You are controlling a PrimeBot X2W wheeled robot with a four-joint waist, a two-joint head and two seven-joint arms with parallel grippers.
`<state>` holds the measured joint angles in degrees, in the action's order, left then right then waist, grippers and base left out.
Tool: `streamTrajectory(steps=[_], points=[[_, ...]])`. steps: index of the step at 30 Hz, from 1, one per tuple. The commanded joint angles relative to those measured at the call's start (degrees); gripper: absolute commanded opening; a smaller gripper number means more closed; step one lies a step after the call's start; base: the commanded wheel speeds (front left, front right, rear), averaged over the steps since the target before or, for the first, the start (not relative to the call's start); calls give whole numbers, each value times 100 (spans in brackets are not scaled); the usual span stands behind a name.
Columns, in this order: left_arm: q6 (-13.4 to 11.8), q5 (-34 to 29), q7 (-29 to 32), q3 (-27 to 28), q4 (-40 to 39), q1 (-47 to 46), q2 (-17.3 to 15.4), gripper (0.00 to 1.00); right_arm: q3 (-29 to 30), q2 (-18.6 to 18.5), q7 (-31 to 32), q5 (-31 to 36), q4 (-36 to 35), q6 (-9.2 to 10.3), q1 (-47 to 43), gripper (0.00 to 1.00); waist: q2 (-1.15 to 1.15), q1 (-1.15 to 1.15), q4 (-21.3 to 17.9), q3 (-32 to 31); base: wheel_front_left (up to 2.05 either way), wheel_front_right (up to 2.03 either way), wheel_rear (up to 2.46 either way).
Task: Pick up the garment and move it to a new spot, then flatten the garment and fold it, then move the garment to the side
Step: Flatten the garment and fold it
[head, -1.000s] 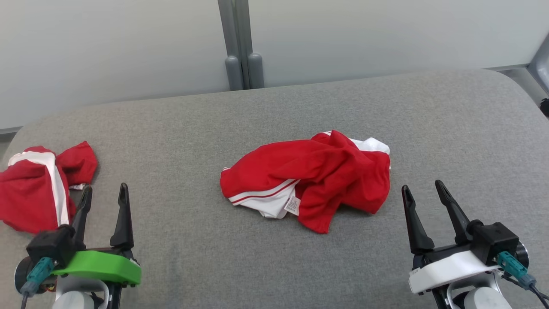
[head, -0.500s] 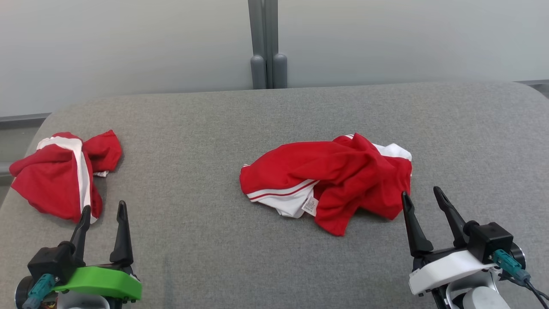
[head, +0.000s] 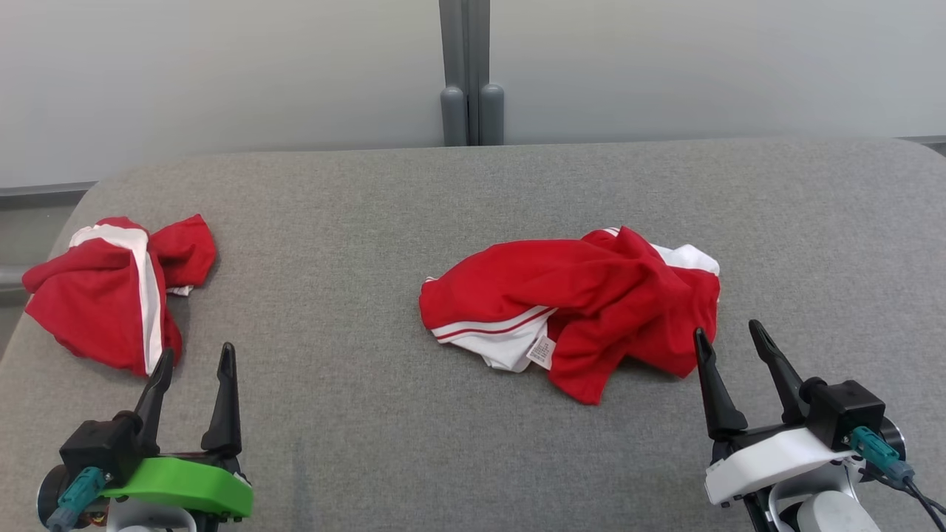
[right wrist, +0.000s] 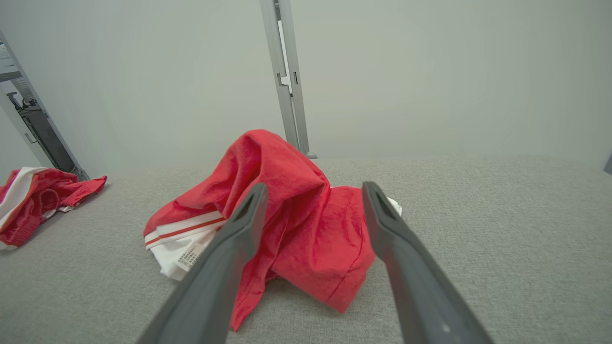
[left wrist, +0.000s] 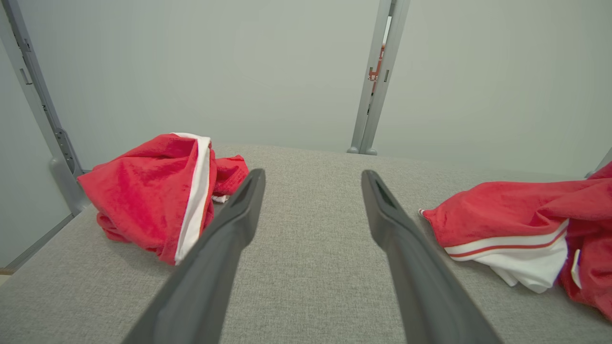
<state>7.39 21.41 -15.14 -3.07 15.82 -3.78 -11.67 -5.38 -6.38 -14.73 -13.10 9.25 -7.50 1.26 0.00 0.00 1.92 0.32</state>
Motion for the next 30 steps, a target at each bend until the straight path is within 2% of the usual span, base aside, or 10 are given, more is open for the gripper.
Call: streamTrajectory(steps=[1, 30], points=[[15, -3, 0, 2, -23, 19, -56, 100, -3, -3, -41, -19, 14, 2, -7, 100, 0, 0, -8, 14, 0, 0, 0], [17, -252, 0, 118, -18, -60, 63, 100, 7, 22, -46, 46, -162, 2, 4, 100, 0, 0, -86, 70, 0, 0, 0]])
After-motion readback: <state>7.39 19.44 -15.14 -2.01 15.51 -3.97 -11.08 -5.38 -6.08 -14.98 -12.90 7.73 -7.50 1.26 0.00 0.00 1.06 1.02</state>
